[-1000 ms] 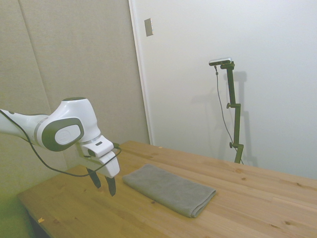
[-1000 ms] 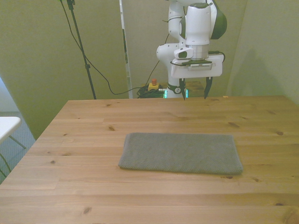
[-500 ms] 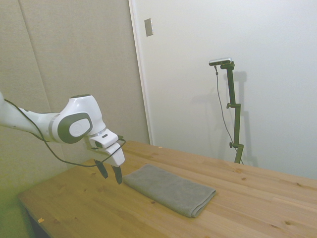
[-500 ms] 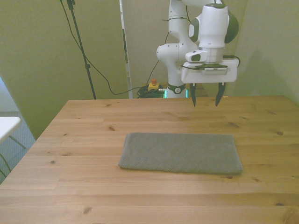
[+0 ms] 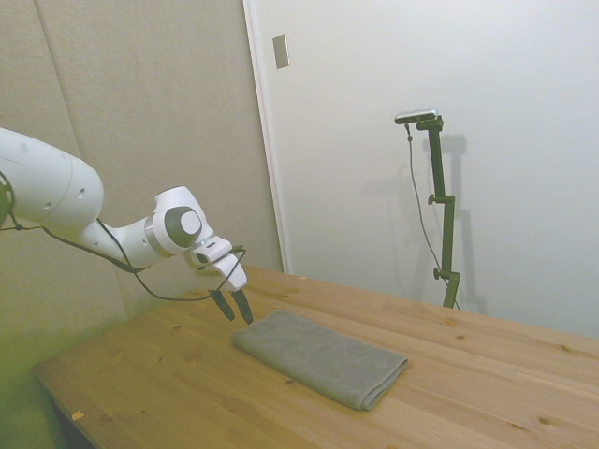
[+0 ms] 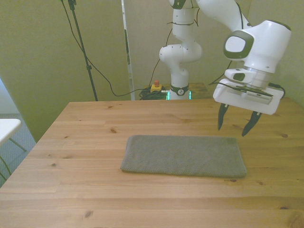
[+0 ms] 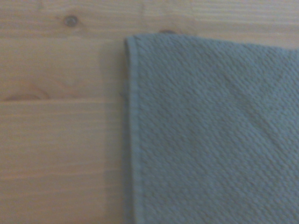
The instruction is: Fold the towel
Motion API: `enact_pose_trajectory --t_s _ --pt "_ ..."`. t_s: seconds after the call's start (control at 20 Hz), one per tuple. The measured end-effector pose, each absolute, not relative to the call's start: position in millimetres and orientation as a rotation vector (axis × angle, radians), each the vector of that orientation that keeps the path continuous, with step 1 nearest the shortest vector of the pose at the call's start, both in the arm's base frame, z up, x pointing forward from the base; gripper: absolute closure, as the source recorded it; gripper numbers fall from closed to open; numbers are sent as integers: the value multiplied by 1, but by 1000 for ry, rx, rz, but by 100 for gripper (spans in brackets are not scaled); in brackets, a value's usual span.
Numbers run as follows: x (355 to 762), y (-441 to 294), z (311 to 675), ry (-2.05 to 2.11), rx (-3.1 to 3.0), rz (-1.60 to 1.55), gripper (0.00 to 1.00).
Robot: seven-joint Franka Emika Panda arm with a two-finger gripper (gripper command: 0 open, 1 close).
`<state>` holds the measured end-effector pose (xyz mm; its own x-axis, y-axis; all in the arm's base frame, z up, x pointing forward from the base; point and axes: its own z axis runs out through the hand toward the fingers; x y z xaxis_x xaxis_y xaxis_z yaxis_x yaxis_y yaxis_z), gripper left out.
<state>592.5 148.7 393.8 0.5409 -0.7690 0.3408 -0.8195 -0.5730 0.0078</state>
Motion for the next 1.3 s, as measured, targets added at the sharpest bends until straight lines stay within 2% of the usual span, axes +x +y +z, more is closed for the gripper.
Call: enact_pose_trajectory --t_s 0.5,0.85,0.9,1.3 --pt "632 160 352 -1284 2463 405 0" --pt "638 155 351 -1281 2426 404 0" --pt "638 150 350 -1279 2407 401 100" --pt "642 122 347 -1274 2336 412 100"
